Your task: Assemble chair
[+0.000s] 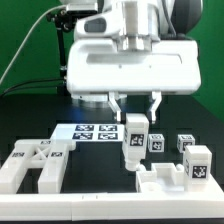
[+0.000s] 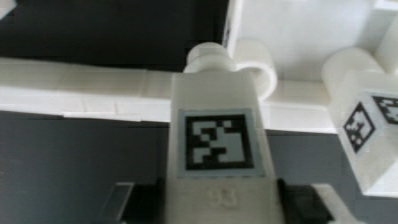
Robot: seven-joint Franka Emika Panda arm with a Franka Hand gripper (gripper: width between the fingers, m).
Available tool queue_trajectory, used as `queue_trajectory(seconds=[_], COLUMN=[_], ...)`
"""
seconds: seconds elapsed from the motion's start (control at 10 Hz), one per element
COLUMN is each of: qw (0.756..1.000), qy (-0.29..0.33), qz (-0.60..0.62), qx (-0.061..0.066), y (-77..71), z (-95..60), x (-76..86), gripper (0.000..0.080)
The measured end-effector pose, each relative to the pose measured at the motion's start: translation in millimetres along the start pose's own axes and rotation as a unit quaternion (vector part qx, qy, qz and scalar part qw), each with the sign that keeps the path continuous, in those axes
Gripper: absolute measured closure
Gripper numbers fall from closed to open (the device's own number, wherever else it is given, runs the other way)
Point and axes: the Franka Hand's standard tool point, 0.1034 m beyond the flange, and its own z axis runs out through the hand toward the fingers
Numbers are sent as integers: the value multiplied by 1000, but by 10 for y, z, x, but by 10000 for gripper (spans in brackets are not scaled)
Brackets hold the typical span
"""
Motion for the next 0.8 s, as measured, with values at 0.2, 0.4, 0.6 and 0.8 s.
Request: queue_trajectory(seconds=[0.2,0.4,0.6,0.8], qw=[1000,999,999,999], qy=[-27,-27,-29,-31], qz=[4,6,6,5], qx=[14,17,17,16], y=[-80,-134,-137,-148], z=[0,12,94,166], x=[119,183,188,187], gripper=[512,512,512,512])
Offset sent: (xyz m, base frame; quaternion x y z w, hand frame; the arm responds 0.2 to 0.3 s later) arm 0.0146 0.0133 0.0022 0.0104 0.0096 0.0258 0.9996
